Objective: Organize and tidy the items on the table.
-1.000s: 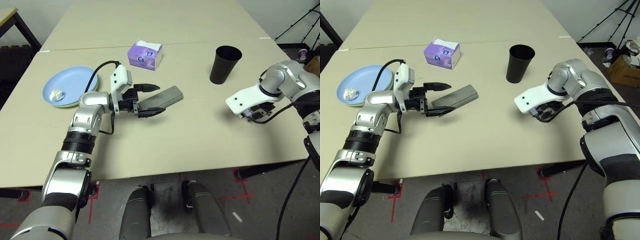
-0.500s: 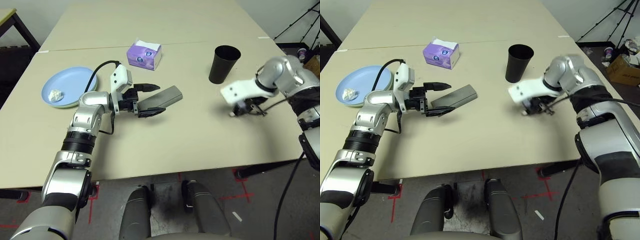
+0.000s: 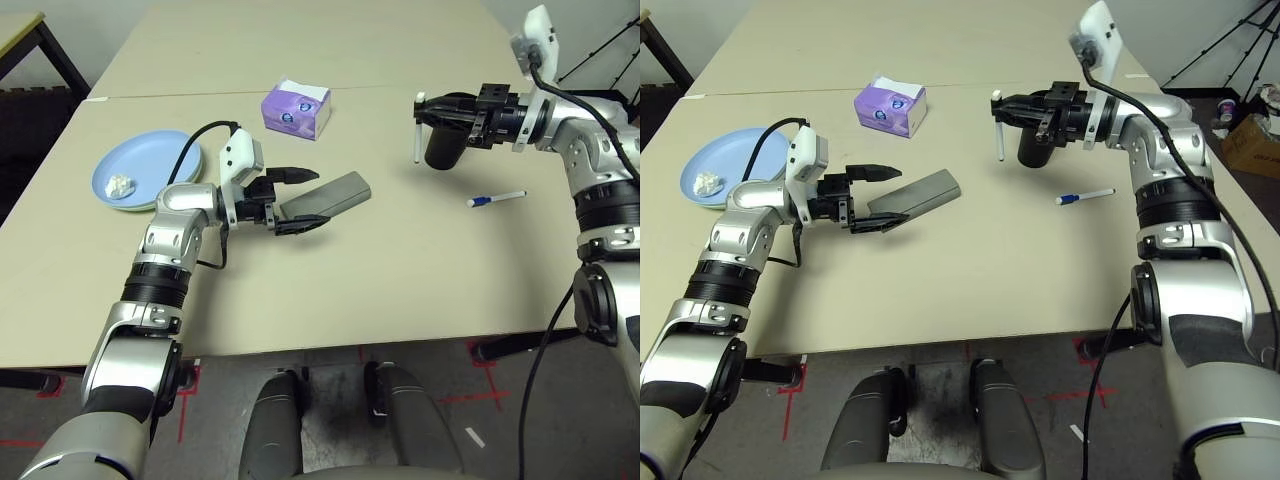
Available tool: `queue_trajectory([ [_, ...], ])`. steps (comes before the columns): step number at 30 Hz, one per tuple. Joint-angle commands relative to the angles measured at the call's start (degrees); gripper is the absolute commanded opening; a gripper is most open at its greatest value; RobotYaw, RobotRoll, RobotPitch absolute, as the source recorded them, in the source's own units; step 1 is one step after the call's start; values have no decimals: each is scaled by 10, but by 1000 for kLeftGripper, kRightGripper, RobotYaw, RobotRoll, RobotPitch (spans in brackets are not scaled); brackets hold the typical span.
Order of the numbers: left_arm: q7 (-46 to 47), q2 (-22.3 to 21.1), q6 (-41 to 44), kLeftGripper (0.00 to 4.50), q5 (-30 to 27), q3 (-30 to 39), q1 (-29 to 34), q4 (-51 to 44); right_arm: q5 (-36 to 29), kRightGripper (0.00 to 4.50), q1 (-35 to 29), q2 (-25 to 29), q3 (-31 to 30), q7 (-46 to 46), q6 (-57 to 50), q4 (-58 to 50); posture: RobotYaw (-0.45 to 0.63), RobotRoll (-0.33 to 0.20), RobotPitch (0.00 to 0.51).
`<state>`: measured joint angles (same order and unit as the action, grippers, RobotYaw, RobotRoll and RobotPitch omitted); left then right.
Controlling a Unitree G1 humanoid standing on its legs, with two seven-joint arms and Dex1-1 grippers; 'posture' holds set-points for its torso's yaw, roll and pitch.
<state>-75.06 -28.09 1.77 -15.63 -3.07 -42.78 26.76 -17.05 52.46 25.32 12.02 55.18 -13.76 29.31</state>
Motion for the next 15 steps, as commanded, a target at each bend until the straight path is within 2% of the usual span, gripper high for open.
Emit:
queue_trajectory([
  [1, 0, -2, 4, 4500, -1, -2, 7, -7, -10, 421, -34, -38, 32, -94, 76, -58, -64, 0, 170],
  [8, 2, -2, 6, 4500, -1, -2, 8, -8, -18, 421, -61, -85, 48, -195, 149, -77, -62, 0, 170],
  [15, 5, -4, 8, 4500, -2, -1, 9, -12, 32, 421, -72, -79, 44, -294, 218, -63, -64, 0, 168],
])
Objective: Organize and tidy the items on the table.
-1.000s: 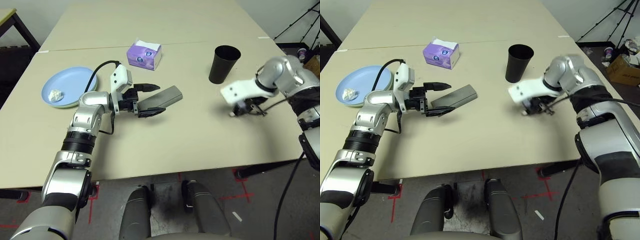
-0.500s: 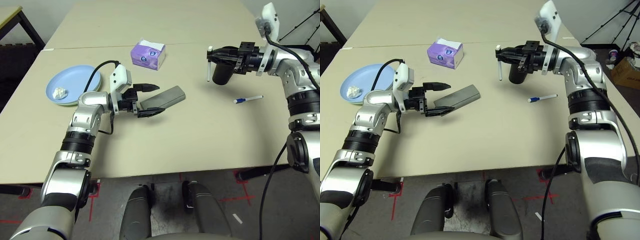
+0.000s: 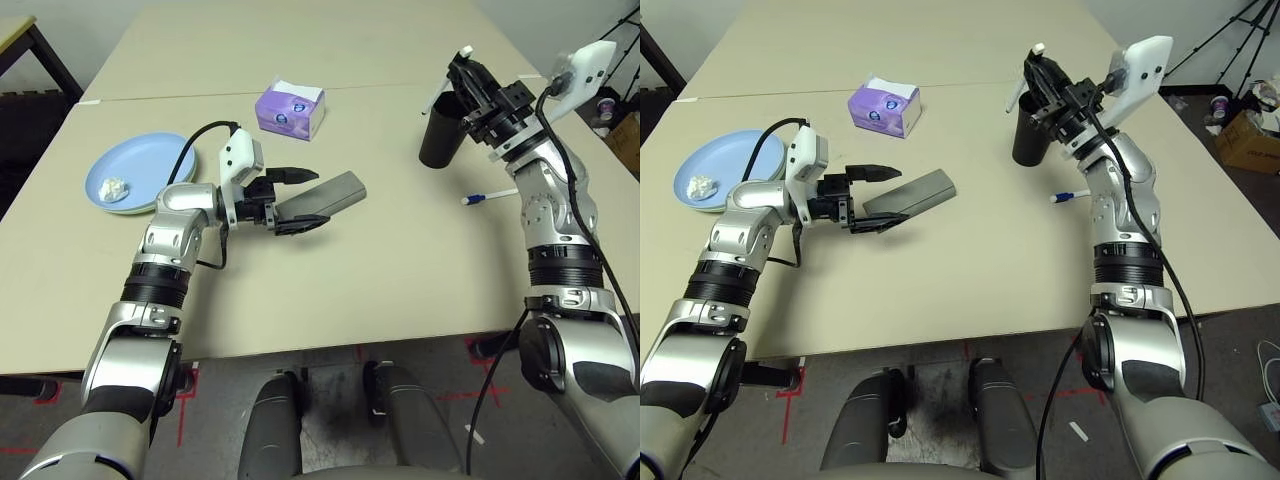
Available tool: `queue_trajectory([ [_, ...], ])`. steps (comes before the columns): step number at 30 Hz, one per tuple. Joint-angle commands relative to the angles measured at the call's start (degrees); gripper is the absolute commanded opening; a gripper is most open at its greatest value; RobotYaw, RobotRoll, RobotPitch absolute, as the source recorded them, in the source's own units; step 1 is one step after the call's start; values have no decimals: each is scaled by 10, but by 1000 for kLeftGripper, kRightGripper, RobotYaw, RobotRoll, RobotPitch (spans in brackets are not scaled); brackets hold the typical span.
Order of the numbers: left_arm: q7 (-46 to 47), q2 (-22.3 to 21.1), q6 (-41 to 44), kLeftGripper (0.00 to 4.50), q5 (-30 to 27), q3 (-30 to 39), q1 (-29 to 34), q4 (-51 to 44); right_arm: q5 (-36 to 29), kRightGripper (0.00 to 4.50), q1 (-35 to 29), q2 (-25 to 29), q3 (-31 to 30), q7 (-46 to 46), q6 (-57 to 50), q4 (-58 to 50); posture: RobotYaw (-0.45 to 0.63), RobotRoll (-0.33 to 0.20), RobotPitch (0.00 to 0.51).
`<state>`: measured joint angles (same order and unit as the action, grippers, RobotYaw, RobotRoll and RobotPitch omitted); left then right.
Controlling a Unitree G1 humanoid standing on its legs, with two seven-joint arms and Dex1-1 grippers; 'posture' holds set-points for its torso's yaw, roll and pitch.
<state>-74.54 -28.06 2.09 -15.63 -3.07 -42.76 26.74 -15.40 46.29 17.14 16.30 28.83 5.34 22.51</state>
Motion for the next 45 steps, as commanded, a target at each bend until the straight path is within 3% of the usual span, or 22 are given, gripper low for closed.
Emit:
queue_trajectory([
  [1, 0, -4, 5, 4500, -2, -1, 9, -12, 18, 421, -12, 2, 0, -39, 33, 7, -65, 0, 168],
  [16, 4, -6, 11, 4500, -3, -1, 17, -24, 69, 421, 3, 11, -38, -107, 30, 65, -60, 0, 169],
  [27, 6, -6, 13, 4500, -3, -1, 23, -31, 63, 4463, 35, 25, -46, -91, 49, 75, -59, 0, 163],
  [30, 6, -4, 12, 4500, -3, -1, 22, -29, 34, 4463, 43, 20, -50, -41, 64, 69, -60, 0, 162],
  [35, 7, -3, 10, 4500, -3, -2, 21, -27, -7, 4463, 8, 42, -115, 146, 4, 28, -60, 0, 163],
  [37, 7, -2, 10, 4500, -2, -2, 21, -27, 27, 4463, -5, 84, -166, 228, -7, 40, -62, 0, 167],
  [41, 7, -2, 9, 4500, -1, -2, 20, -24, 112, 4463, 16, 152, -238, 290, -2, 110, -62, 0, 171],
  [45, 8, 0, 8, 4500, -2, -2, 21, -26, 214, 4463, 98, 189, -311, 325, 81, 235, -53, 0, 180],
])
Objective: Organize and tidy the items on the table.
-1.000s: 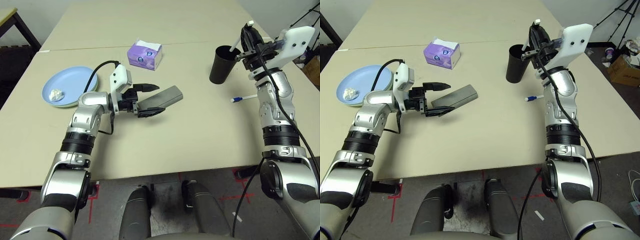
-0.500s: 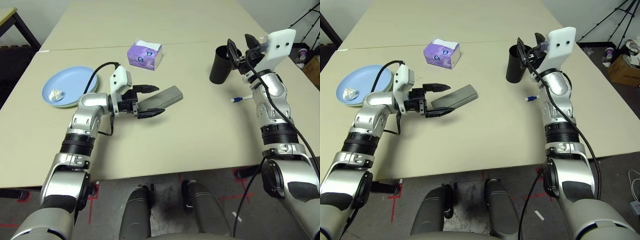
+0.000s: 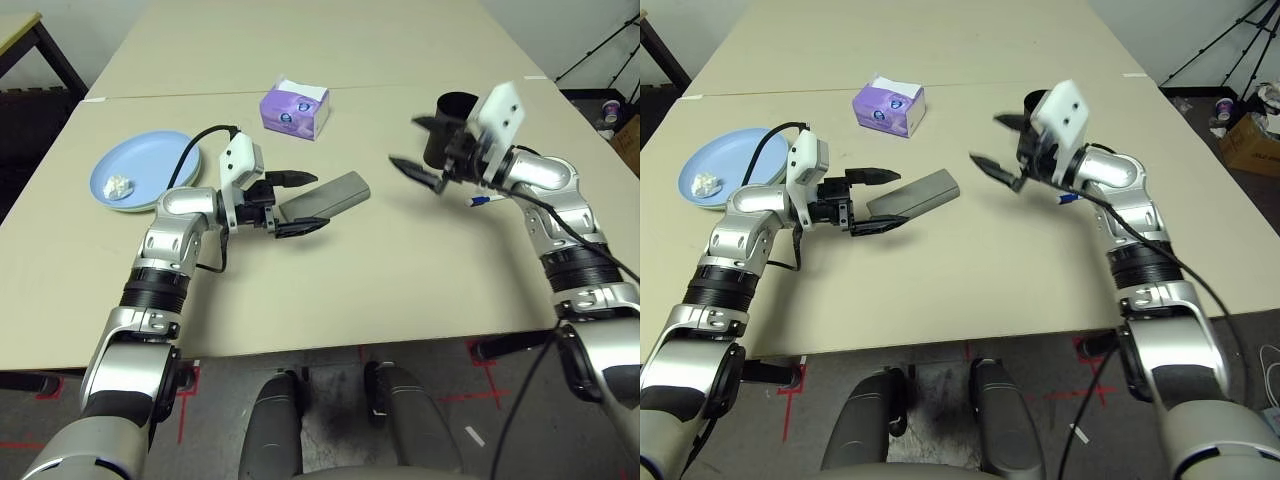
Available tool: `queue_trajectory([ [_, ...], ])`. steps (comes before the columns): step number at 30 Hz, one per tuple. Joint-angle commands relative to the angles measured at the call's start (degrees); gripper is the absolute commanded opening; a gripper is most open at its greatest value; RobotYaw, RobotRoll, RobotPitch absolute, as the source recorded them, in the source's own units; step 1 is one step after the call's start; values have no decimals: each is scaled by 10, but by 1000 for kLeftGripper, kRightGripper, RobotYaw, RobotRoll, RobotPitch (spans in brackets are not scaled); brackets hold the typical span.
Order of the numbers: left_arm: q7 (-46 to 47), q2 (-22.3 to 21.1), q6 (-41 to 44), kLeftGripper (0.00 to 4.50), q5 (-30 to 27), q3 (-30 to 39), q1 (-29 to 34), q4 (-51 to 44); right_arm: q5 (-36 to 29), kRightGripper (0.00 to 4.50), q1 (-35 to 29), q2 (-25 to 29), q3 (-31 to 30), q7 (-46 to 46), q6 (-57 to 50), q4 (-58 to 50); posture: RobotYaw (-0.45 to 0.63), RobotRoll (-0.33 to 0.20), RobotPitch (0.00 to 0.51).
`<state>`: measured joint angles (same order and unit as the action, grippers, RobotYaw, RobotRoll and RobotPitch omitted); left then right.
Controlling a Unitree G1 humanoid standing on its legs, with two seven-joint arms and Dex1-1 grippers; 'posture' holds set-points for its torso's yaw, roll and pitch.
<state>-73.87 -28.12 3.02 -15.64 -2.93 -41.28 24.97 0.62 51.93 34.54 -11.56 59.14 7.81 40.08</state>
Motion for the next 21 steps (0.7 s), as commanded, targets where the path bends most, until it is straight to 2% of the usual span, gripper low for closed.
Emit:
queue_trajectory([
  [1, 2, 0, 0, 4500, -2, -3, 9, -10, 65, 4463, 65, 15, -40, 27, 79, 91, -51, 0, 181],
  [6, 3, -7, 7, 4500, -3, -2, 26, -26, 130, 4463, 148, 21, -80, 67, 155, 215, -34, 0, 182],
  [11, 4, -11, 14, 4500, -5, 0, 29, -34, 211, 4463, 213, 30, -136, 98, 182, 280, -34, 0, 182],
  [21, 7, -11, 18, 4500, -7, 0, 28, -38, 332, 4463, 247, 36, -216, 107, 186, 315, -34, 0, 188],
])
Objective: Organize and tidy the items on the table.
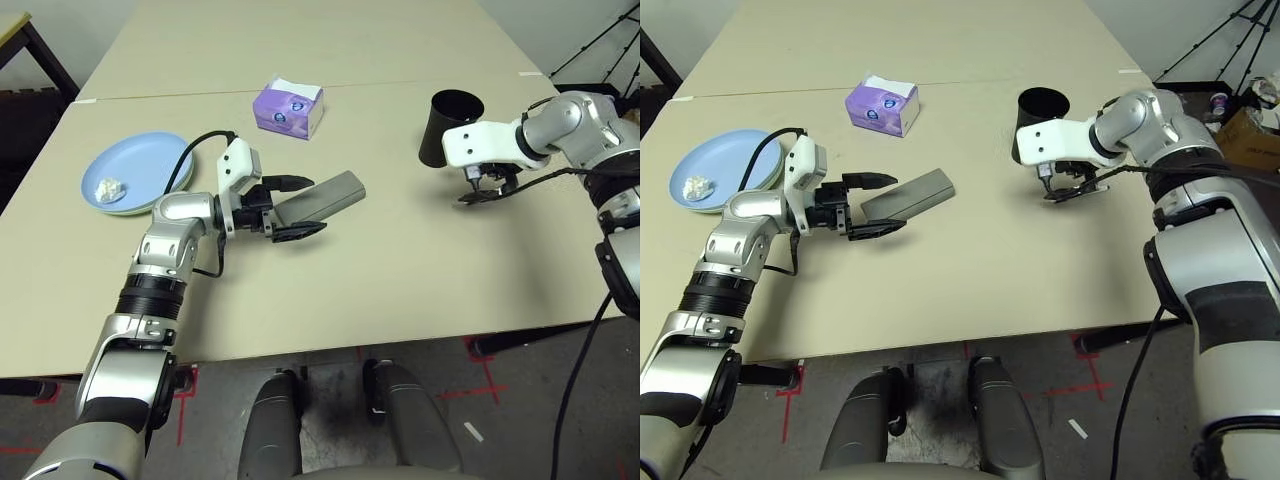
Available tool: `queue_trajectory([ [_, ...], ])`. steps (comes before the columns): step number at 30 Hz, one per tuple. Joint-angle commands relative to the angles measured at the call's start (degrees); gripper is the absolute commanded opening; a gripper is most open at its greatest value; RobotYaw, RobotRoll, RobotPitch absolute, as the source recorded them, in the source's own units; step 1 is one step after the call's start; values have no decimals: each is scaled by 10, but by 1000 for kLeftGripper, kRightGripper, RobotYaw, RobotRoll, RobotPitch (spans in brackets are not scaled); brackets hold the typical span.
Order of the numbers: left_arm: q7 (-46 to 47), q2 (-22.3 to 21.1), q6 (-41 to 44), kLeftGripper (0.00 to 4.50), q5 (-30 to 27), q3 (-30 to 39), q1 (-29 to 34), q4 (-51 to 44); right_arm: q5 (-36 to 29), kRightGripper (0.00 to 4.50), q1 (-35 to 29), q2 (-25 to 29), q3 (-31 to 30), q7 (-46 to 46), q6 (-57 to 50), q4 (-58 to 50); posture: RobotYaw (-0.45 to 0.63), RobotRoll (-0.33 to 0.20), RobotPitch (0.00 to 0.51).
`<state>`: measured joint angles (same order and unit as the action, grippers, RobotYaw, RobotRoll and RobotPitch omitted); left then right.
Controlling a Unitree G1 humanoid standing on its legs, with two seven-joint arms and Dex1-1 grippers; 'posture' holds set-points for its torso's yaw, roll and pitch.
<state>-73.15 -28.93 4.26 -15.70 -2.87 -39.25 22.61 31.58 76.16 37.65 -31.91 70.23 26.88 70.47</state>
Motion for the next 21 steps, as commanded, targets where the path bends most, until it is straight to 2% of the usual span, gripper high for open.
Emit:
queue_trajectory([
  [1, 0, -3, 6, 4500, -6, -1, 8, -15, 28, 4463, 5, 4, -16, -5, -6, 12, -34, 0, 188],
  [9, 1, -4, 10, 4500, -6, -1, 9, -17, 67, 4463, 13, -14, -31, -35, -21, 24, -29, 0, 195],
  [16, 1, -12, 18, 4500, -10, 3, 21, -33, 68, 4463, 22, -15, -27, -34, -18, 28, -27, 0, 210],
  [21, 3, -19, 32, 4500, -16, 4, 38, -57, 61, 4463, 31, -7, -22, -17, -12, 24, -31, 0, 240],
])
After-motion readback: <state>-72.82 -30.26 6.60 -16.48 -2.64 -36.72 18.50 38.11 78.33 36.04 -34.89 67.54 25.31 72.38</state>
